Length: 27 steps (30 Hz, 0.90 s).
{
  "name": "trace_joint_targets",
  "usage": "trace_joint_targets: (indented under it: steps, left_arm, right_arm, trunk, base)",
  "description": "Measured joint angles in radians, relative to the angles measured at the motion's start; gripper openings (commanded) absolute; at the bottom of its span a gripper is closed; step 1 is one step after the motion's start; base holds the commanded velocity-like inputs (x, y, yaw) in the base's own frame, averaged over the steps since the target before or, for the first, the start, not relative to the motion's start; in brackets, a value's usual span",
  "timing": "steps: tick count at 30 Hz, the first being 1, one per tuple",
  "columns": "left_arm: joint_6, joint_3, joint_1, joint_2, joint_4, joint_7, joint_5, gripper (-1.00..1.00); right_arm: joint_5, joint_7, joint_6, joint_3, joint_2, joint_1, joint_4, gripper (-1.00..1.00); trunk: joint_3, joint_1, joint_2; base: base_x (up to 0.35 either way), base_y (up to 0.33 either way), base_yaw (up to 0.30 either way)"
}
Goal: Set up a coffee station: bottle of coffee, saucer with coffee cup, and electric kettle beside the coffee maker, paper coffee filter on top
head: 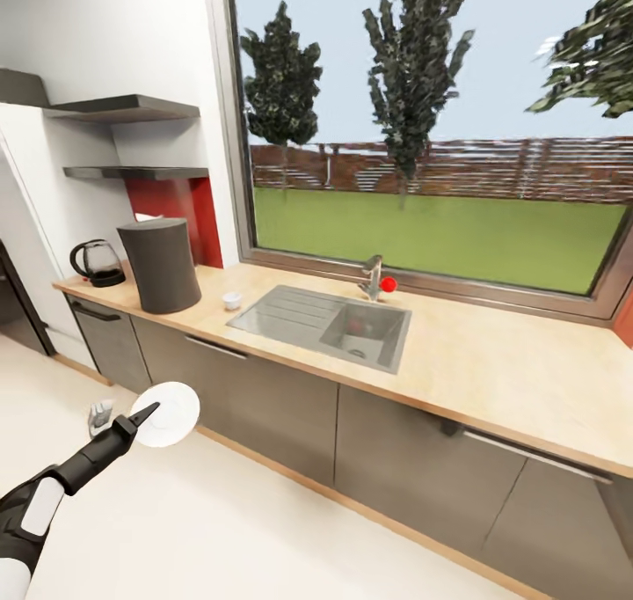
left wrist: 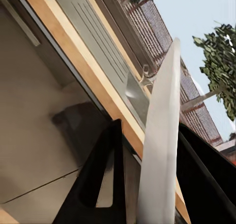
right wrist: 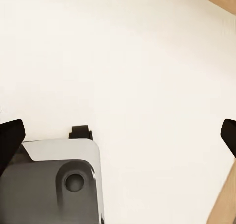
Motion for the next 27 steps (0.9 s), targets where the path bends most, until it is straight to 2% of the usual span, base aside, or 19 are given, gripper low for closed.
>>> trace_joint_targets:
  steps: [4, 8, 15, 21, 27]
  left_arm:
    - [0.001, 0.0, 0.0, 0.001, 0.0, 0.0, 0.0, -1.0]
    - [0.002, 0.0, 0.0, 0.002, 0.0, 0.0, 0.0, -1.0]
    - [0.002, 0.0, 0.0, 0.001, 0.0, 0.0, 0.001, -1.0]
    - [0.003, 0.001, 0.0, 0.002, 0.0, 0.0, 0.0, -1.0]
    - [0.003, 0.001, 0.0, 0.002, 0.0, 0.0, 0.0, -1.0]
  right_arm:
    - [0.0, 0.014, 0.001, 0.0, -0.001, 0.003, 0.0, 1.0]
    - [0.003, 0.143, 0.0, 0.001, -0.005, 0.034, 0.0, 1.0]
    - [0.004, 0.265, -0.001, 0.003, -0.008, 0.106, 0.0, 1.0]
    - [0.004, 0.29, -0.001, 0.004, -0.006, 0.111, -0.001, 1.0]
    - [0.004, 0.291, -0.001, 0.004, -0.005, 0.111, -0.002, 1.0]
  trunk:
    - [0.0, 0.0, 0.0]
    - [0.0, 0.0, 0.0]
    - [0.0, 0.0, 0.0]
    - [0.0, 0.0, 0.0]
    - [0.0, -0.001, 0.0]
  base:
    - [0.0, 0.0, 0.278]
    - [0.0, 0.0, 0.278]
    - [0.0, 0.0, 0.278]
    - [0.033, 0.0, 0.278]
    - [0.28, 0.0, 0.278]
